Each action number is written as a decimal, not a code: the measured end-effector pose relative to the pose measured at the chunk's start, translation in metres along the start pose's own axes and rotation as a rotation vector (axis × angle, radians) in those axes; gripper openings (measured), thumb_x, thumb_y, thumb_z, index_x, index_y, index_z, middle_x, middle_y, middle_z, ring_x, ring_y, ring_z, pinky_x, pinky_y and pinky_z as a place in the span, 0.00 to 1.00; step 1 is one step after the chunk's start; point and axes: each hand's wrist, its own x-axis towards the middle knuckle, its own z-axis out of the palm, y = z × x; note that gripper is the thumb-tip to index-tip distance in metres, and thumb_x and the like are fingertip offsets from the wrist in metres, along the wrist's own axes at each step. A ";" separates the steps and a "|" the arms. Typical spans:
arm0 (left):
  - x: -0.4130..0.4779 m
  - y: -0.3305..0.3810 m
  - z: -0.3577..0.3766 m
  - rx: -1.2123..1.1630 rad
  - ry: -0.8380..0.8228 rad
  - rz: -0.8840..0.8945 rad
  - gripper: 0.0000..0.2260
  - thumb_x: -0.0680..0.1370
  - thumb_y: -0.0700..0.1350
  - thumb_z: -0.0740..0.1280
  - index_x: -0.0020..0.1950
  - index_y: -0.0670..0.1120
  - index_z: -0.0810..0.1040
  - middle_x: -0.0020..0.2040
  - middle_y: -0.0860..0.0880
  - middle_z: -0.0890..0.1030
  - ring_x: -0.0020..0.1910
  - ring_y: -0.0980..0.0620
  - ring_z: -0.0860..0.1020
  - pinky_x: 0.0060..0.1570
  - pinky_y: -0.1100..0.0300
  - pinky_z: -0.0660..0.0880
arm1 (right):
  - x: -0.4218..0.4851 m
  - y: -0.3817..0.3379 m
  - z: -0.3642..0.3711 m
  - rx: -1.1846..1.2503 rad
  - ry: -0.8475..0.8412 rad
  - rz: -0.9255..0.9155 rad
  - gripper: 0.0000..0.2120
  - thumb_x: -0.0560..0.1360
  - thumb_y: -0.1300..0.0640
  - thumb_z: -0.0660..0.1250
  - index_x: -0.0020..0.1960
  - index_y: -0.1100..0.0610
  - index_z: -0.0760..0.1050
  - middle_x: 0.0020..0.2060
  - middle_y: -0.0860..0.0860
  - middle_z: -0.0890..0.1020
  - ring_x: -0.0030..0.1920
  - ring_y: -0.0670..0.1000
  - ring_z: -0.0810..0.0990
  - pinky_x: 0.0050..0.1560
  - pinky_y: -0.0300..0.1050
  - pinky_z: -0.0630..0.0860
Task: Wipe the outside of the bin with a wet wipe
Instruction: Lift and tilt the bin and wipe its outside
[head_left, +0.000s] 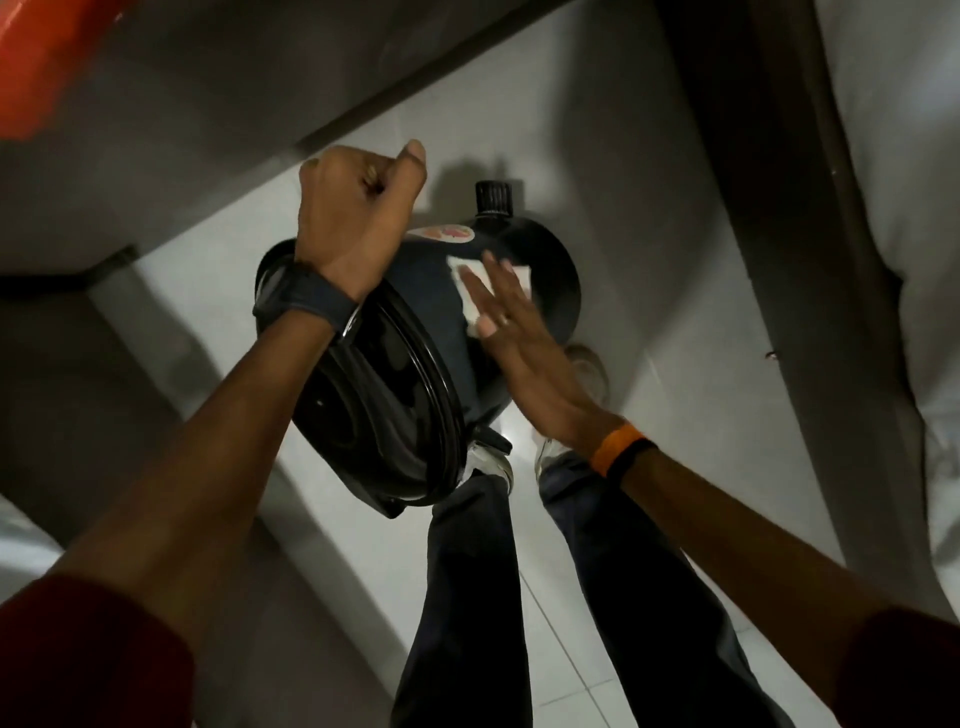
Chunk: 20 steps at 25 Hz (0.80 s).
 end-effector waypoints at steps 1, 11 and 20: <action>0.002 0.003 0.004 0.031 -0.016 0.021 0.26 0.80 0.51 0.61 0.22 0.48 0.61 0.18 0.53 0.65 0.21 0.57 0.64 0.32 0.65 0.62 | 0.020 0.002 -0.008 -0.008 -0.010 0.011 0.24 0.85 0.38 0.44 0.80 0.32 0.48 0.80 0.31 0.47 0.84 0.43 0.41 0.83 0.50 0.42; 0.031 0.014 0.004 0.059 0.144 -0.094 0.27 0.78 0.59 0.63 0.24 0.50 0.58 0.22 0.54 0.61 0.21 0.56 0.61 0.29 0.62 0.60 | -0.015 0.024 0.004 0.218 0.052 0.164 0.28 0.82 0.33 0.44 0.81 0.31 0.41 0.82 0.34 0.37 0.85 0.48 0.36 0.79 0.47 0.48; 0.064 0.004 0.000 0.079 0.246 -0.191 0.24 0.77 0.61 0.63 0.29 0.52 0.57 0.29 0.56 0.61 0.26 0.62 0.66 0.27 0.71 0.64 | 0.056 0.014 -0.041 0.390 0.245 0.516 0.26 0.88 0.46 0.41 0.85 0.48 0.45 0.86 0.49 0.45 0.86 0.52 0.44 0.86 0.59 0.46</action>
